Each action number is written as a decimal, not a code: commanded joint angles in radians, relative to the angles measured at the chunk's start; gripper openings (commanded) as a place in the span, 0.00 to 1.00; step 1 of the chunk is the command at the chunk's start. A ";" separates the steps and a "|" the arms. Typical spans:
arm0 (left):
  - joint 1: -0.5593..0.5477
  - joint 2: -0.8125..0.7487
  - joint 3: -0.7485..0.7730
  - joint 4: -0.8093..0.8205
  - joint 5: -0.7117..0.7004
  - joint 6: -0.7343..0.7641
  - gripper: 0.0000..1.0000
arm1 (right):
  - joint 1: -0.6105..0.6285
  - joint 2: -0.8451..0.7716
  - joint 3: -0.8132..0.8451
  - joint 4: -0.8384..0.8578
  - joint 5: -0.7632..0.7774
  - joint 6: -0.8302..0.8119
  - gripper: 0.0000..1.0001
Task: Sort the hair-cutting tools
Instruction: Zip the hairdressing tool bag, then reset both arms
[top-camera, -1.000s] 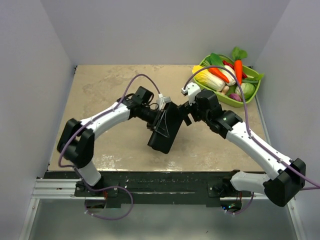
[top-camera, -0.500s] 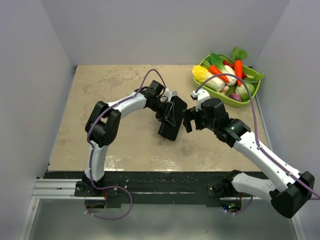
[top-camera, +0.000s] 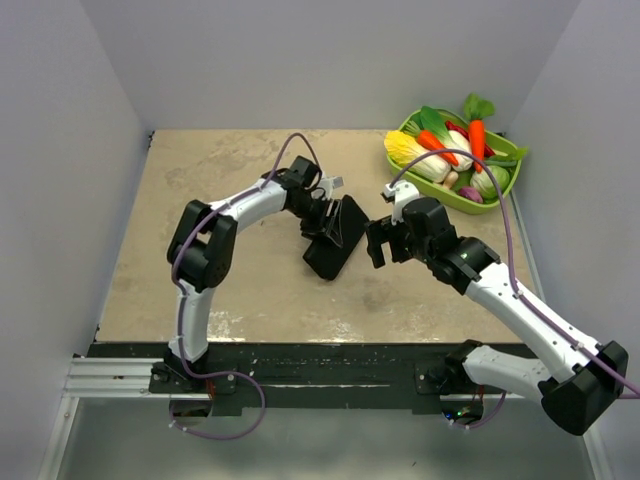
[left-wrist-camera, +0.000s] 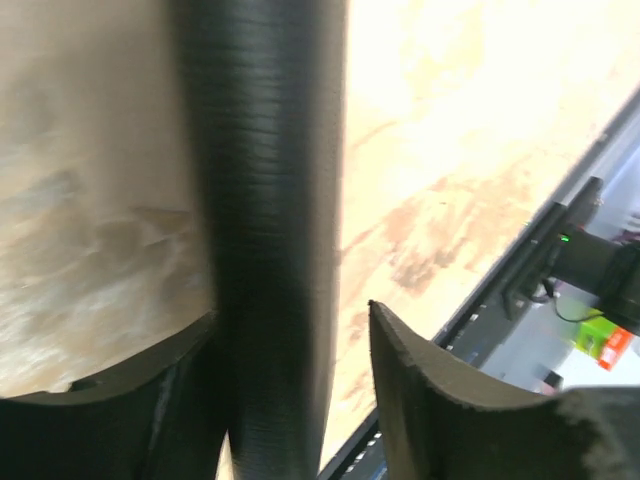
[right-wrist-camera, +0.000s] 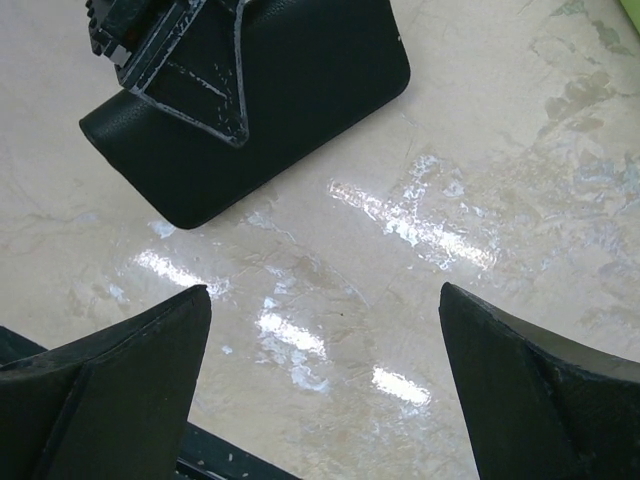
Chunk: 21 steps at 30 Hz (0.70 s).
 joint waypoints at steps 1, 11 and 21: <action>0.028 -0.099 0.049 -0.046 -0.116 0.042 0.60 | 0.000 0.008 0.007 0.013 0.033 0.040 0.98; 0.061 -0.285 0.209 -0.224 -0.572 0.080 1.00 | 0.002 0.149 0.139 -0.022 -0.016 0.117 0.98; 0.108 -0.656 0.025 0.013 -0.846 0.048 1.00 | 0.000 0.257 0.361 -0.017 0.137 0.154 0.98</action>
